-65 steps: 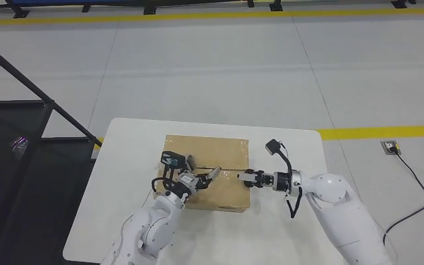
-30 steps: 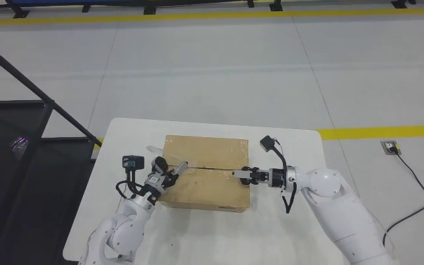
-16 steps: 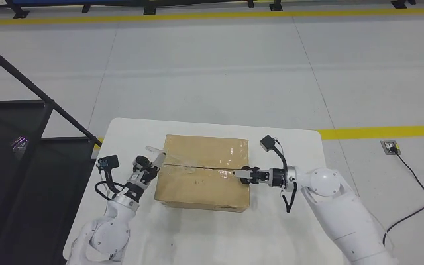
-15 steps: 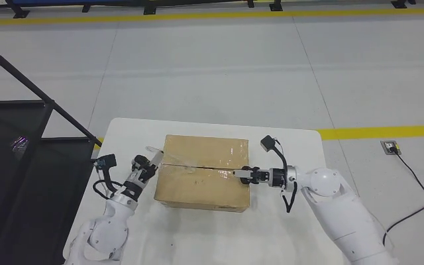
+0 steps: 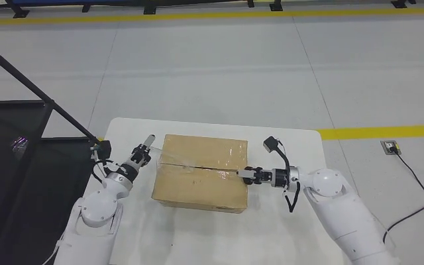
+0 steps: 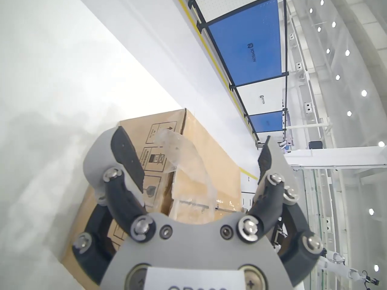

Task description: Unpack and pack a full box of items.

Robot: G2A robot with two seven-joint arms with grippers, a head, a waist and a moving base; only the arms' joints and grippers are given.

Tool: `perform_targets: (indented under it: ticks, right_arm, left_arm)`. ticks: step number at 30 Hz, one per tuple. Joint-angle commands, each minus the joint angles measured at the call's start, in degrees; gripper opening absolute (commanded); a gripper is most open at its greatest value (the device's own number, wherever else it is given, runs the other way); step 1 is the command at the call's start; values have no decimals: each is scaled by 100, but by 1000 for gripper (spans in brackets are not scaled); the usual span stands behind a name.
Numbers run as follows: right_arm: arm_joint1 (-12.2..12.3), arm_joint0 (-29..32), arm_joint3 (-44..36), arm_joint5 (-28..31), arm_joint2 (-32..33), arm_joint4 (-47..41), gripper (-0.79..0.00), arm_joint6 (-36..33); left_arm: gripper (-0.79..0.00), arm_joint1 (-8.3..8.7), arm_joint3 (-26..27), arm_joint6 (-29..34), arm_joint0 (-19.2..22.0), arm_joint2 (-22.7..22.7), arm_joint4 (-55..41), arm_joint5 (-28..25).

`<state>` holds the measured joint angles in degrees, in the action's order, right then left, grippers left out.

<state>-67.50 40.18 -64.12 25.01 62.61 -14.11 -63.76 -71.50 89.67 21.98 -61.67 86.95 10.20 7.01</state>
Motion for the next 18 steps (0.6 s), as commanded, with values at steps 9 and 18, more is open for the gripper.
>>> perform_targets:
  ticks: [9,18]
  right_arm:
    - [21,15,155,259,120,-233,0,134]
    - [81,185,91,430,340,-444,0,220]
  left_arm:
    - [0,-37,60,-158,256,-346,61,-65]
    - [0,-38,354,-136,268,-492,172,-153]
